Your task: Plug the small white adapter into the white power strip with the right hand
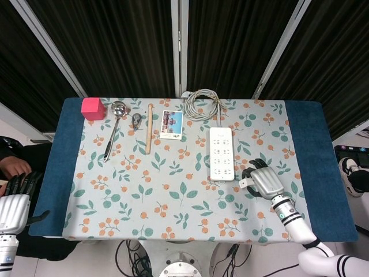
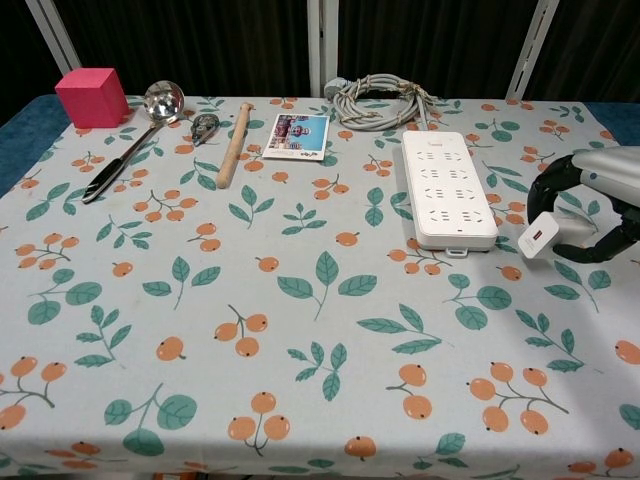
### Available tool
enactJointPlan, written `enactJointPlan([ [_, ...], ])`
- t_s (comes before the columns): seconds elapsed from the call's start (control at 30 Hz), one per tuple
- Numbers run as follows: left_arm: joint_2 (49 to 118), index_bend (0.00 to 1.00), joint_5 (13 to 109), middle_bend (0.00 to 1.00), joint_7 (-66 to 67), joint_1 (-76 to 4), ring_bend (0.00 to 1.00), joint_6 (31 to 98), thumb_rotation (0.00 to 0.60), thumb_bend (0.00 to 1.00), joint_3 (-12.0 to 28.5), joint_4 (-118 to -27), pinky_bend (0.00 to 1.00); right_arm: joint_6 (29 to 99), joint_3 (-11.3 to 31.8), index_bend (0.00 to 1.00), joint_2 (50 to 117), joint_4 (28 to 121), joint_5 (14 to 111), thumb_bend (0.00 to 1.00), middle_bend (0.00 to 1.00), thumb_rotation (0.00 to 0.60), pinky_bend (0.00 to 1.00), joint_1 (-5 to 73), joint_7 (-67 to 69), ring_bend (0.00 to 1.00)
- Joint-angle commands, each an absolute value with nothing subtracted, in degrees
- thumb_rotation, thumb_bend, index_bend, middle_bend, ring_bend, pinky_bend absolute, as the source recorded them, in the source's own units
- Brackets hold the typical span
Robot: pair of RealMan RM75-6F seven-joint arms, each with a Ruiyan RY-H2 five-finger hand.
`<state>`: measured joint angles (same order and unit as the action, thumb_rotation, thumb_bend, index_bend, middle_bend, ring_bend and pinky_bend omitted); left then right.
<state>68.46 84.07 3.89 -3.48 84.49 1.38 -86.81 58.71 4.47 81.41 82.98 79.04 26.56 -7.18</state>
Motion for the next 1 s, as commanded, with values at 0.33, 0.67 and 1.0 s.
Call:
enactJointPlan([
  [0.33, 68.3, 0.1, 83.9, 0.04, 4.5, -3.6, 0.0, 84.1, 0.6, 0.03, 1.4, -87.4, 0.0, 56.2, 6.4, 0.48, 85.2, 73.4, 78.4, 0.27, 0.41, 0.6, 0.08, 26.2, 20.1, 0.16],
  [0.67, 68.1, 0.1, 83.7, 0.04, 4.6, -3.7, 0.0, 83.9, 0.6, 0.03, 1.5, -87.5, 0.0, 56.9, 6.3, 0.43, 87.0, 69.1, 80.5, 0.11, 0.41, 0.6, 0.06, 26.4, 29.1, 0.16],
  [1.0, 68.1, 0.1, 83.9, 0.04, 4.8, -3.7, 0.0, 84.1, 0.6, 0.03, 1.5, -87.6, 0.0, 57.3, 5.1, 0.35, 85.3, 70.6, 81.7, 0.1, 0.37, 0.6, 0.04, 26.7, 25.1, 0.13],
])
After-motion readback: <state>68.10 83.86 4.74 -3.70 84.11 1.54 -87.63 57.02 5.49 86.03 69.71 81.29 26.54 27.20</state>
